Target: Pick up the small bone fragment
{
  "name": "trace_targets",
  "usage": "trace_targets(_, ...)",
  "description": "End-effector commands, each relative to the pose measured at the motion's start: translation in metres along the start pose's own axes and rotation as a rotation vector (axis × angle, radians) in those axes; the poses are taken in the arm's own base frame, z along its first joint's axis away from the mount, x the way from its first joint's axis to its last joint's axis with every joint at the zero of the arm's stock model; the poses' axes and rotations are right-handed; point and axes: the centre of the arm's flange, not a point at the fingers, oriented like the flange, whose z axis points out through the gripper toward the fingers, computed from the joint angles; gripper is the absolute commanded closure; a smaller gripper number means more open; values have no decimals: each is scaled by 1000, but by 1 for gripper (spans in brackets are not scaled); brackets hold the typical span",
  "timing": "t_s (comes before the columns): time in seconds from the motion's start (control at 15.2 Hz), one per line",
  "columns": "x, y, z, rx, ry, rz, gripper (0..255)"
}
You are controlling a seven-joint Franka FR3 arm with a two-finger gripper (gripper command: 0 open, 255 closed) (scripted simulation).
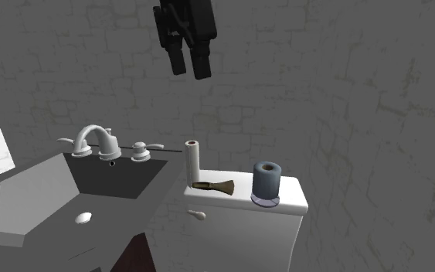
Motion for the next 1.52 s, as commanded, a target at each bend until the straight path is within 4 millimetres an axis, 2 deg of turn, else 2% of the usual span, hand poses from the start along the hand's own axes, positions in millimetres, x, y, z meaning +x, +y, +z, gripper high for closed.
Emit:
trace_targets(0.0,0,0,0,0,0,0,0)
trace_targets(1.45,79,-170,225,24,-128,219,0)
